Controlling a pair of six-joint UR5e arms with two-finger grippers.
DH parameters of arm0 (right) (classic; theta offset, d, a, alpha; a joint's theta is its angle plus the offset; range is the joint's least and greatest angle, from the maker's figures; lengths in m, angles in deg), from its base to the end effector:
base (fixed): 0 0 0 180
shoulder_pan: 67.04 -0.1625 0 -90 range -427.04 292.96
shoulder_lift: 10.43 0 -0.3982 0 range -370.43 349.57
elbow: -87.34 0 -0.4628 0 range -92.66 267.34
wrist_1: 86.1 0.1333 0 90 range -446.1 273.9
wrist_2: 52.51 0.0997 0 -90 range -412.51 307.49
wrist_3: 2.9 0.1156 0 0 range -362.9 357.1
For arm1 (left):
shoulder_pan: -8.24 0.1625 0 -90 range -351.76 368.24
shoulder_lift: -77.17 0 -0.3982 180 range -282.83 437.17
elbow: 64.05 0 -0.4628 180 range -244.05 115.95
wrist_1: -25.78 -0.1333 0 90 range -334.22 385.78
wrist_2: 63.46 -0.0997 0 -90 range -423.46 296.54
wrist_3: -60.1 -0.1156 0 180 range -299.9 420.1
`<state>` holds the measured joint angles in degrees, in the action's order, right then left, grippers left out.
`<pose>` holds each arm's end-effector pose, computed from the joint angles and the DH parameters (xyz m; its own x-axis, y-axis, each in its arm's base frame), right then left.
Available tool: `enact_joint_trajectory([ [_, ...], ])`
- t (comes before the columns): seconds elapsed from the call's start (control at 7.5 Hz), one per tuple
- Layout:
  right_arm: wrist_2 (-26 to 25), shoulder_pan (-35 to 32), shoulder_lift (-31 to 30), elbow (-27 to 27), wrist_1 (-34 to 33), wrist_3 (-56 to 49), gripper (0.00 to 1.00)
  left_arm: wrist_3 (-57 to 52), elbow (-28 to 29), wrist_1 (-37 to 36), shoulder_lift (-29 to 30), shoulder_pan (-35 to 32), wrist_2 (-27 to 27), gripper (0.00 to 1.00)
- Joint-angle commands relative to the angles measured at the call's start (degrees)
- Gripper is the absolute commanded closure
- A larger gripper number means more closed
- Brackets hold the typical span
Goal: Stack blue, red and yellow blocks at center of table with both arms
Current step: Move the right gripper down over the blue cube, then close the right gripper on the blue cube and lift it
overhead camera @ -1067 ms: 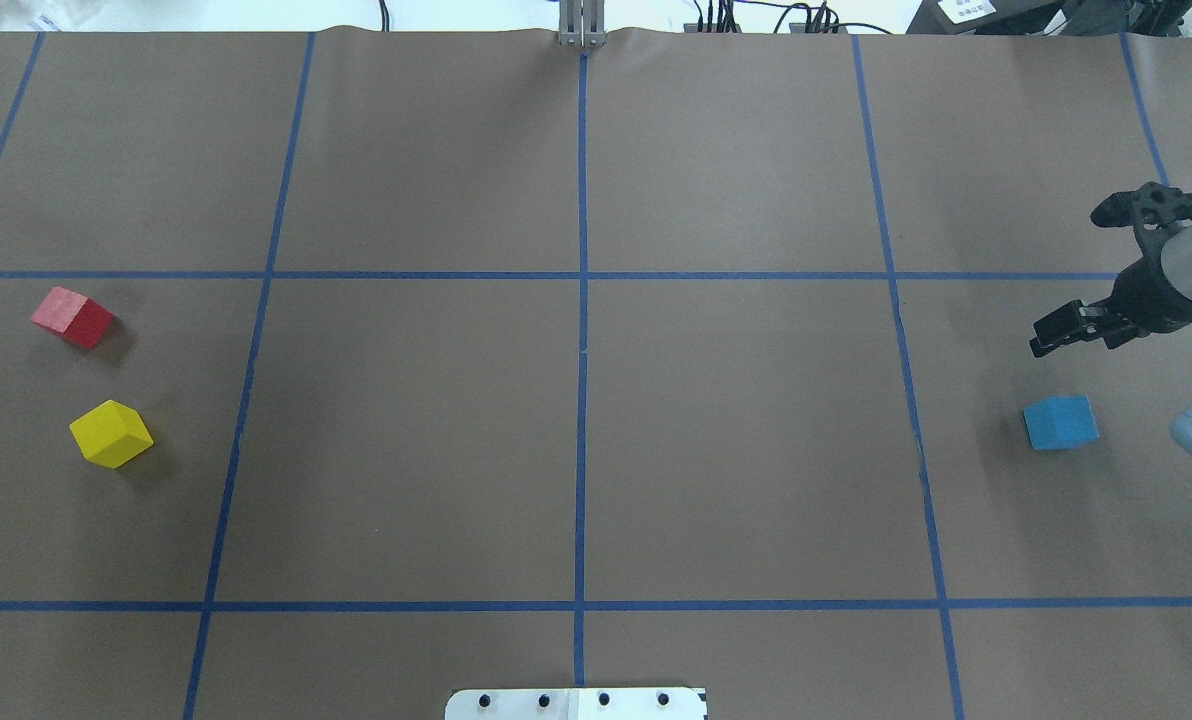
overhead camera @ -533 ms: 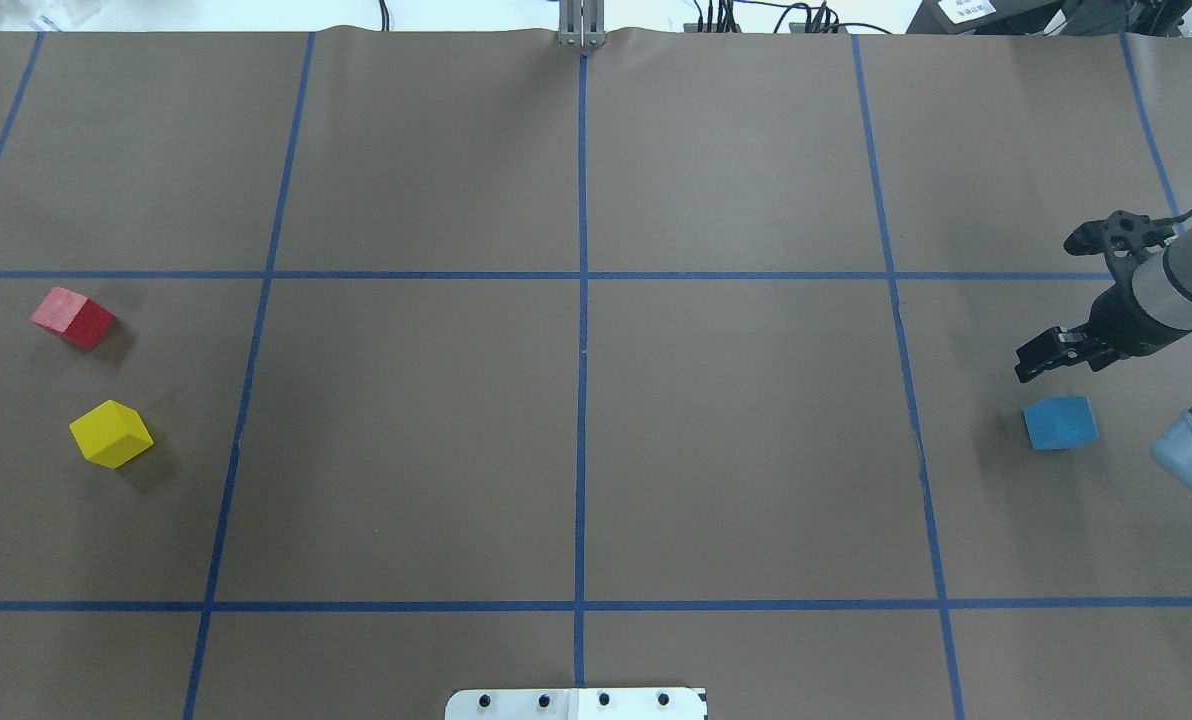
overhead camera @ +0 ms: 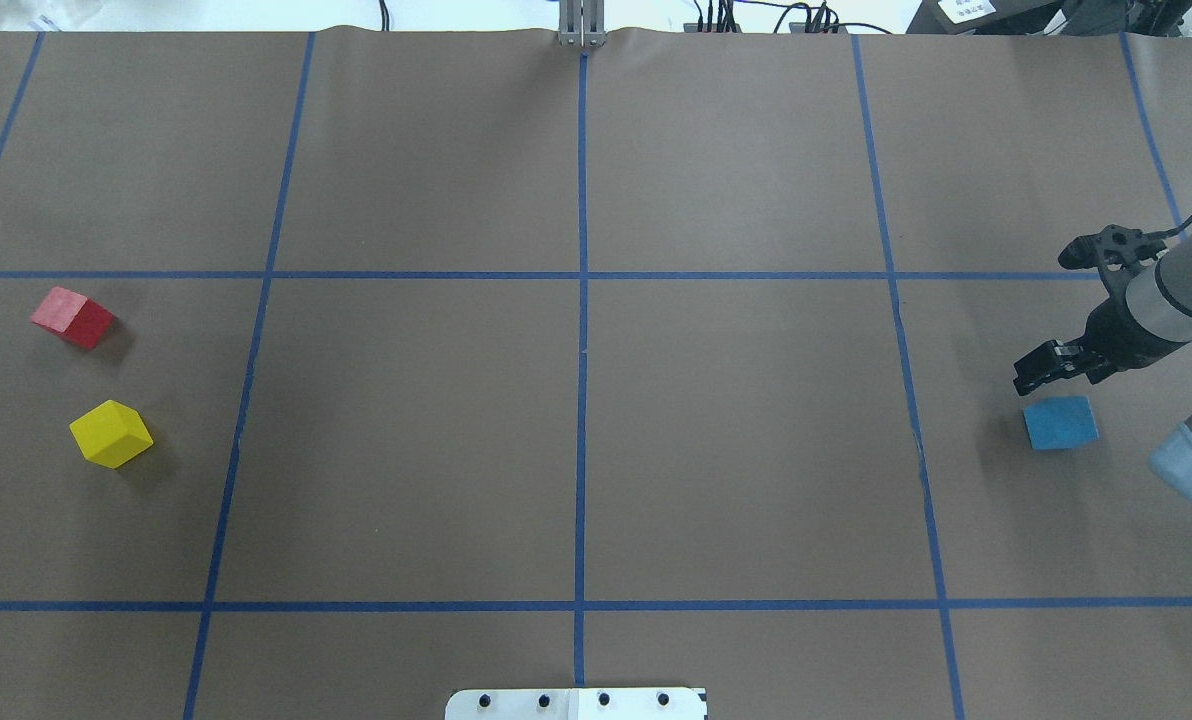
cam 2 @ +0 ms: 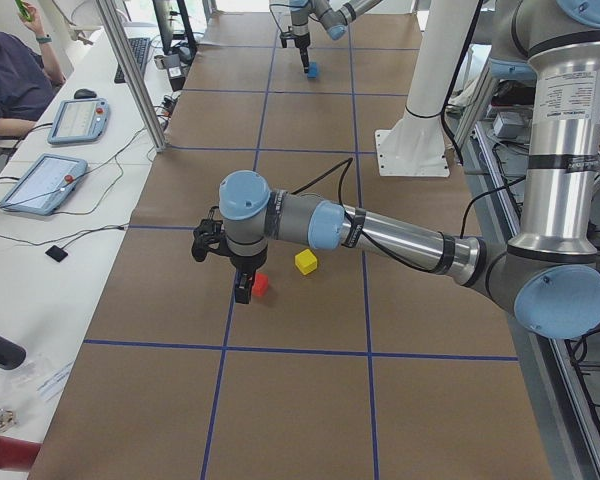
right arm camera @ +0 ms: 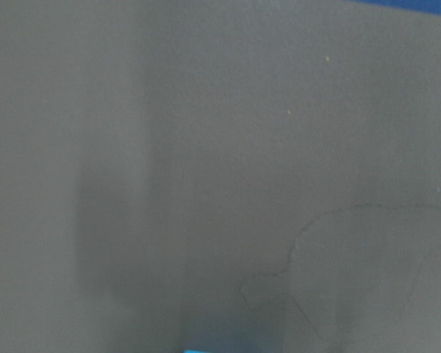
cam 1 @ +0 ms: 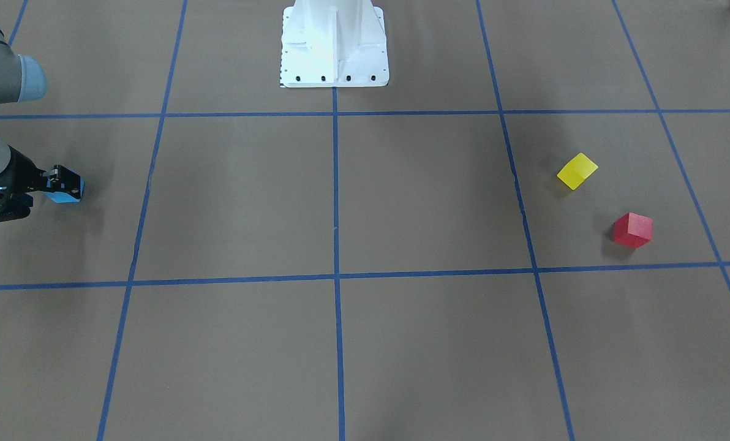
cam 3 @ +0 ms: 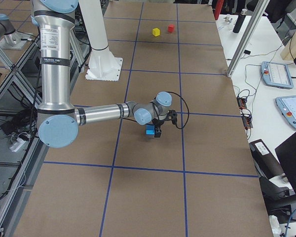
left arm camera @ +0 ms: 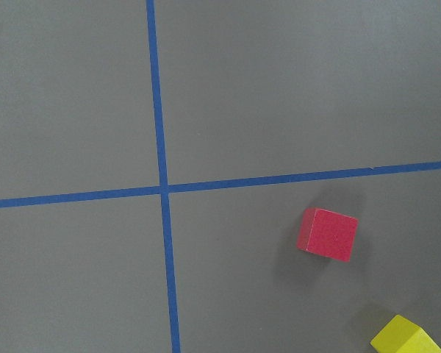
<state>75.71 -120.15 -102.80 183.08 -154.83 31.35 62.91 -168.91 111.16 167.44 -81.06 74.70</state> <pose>-0.2952 -0.4962 0.5741 0.6985 -0.1512 0.6995 0.1845 0.9824 0.0281 -0.0403 -0.5613 0.4975 0.6651 0.0957 -0.7406 0.0206 0.9890 0.1463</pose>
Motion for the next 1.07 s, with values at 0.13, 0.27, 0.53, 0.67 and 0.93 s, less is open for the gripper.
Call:
enact_joint_trajectory([
  [0.13,0.09,0.81,-1.94,2.08,-0.09,0.21,0.02,-0.09,-0.09,0.14,-0.26,0.0,0.09,0.0],
  [0.27,0.01,1.16,-1.94,2.09,-0.09,0.73,0.12,-0.09,-0.08,0.31,-0.35,-0.09,0.18,0.0],
  [0.53,0.01,1.16,-1.94,2.17,-0.18,1.0,0.78,-0.09,-0.08,0.31,-0.35,-0.09,0.18,0.0],
  [0.67,0.18,1.16,-1.85,2.7,-0.27,1.96,1.0,-0.18,0.0,0.4,-0.44,-0.09,0.18,0.0],
  [0.93,1.14,0.73,-1.59,5.06,-1.14,2.06,1.0,-0.18,0.0,0.49,-0.44,-0.09,0.18,0.0],
])
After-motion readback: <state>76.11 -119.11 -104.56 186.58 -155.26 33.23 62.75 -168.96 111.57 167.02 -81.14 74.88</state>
